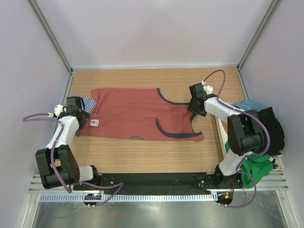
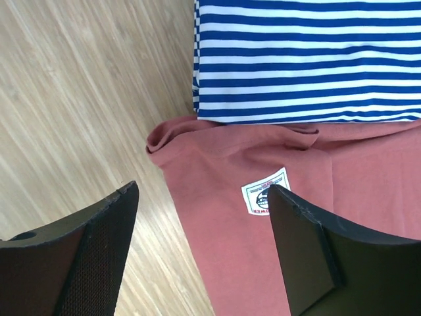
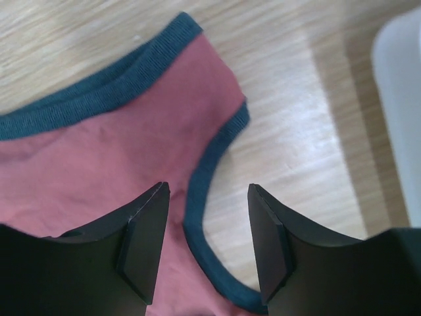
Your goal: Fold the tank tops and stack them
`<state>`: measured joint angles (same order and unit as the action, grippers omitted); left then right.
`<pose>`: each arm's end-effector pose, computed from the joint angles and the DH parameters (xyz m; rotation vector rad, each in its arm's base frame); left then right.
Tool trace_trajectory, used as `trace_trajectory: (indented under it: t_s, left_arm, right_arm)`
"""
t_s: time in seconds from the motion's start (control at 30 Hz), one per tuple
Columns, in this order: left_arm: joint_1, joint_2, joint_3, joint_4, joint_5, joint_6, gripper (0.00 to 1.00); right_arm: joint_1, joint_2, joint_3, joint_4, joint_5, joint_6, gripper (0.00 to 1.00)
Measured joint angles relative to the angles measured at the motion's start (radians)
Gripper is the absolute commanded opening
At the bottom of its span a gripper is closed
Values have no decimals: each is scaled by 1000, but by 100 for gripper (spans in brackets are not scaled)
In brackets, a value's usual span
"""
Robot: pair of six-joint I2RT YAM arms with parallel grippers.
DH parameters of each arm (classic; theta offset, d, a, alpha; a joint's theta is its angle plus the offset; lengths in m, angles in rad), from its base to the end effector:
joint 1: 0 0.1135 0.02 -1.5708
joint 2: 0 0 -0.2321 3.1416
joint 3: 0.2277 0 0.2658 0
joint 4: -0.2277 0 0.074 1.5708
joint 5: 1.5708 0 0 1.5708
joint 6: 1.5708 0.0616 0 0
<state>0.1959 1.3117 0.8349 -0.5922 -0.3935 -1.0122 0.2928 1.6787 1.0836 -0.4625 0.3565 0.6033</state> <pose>0.2711 0.0779 0.1576 -1.5394 2.0037 0.2050 0.3487 0.0827 0.1340 0.5089 2.4787 -0.1231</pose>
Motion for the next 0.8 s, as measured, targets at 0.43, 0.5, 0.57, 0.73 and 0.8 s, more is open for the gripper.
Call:
trace_trajectory:
  t_s: [0.43,0.5,0.57,0.73,0.8]
  left_arm:
    - [-65,-51,120,-111,-50,-2,83]
    - [-69,-54,130,-124,-51,-1,83]
    - [-74,-61,132,-131,-51,-1,83]
    - [-110,-69,132,-140,-48,10,84]
    - [-124,-69,132,-132,-30,34,84]
  right_arm:
    - [-55,214,132,41,-3,20,18]
    - [-63,242,165,41,19,25,18]
    - [-75,259,190,34,49,25,20]
    - [-113,264,248,-6,117,8,60]
    - [-122,263,277,-12,140,-4,61]
